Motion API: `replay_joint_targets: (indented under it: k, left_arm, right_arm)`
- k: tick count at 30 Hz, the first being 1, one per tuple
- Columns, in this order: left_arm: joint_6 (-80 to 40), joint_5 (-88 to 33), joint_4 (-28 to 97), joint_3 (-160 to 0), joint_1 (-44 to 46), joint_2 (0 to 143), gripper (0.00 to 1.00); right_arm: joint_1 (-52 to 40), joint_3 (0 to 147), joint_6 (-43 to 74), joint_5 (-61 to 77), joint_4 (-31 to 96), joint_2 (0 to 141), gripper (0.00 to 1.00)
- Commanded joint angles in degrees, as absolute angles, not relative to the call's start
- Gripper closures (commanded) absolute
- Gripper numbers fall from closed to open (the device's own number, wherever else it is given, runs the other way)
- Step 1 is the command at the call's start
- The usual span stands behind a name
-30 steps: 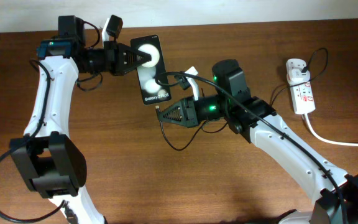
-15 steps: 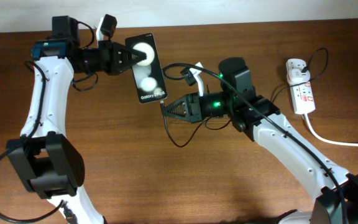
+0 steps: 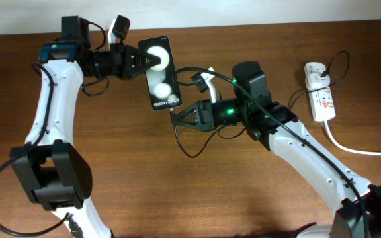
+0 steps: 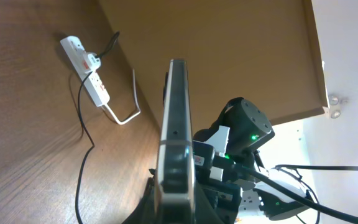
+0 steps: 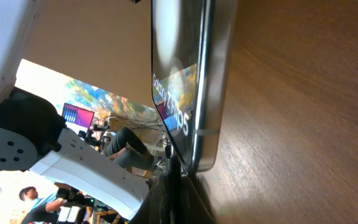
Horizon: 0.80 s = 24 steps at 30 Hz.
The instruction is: Plug charger to phone and switch on socket
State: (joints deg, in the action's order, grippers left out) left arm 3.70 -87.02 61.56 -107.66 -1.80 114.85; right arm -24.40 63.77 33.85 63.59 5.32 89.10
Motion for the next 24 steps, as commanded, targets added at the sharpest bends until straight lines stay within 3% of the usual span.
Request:
replay_joint_targets:
  k: [1, 24]
  left_arm:
    - [4.62, -90.08, 61.49, -107.61, -1.48, 113.43, 1.0]
    - [4.6, -90.11, 59.55, -107.61, -1.54, 113.45, 1.0]
  right_arm:
    - [-24.34, 63.53, 33.52, 64.25, 4.89, 89.43, 0.96]
    - [-25.15, 63.53, 33.5, 65.63, 4.43, 90.5, 0.96]
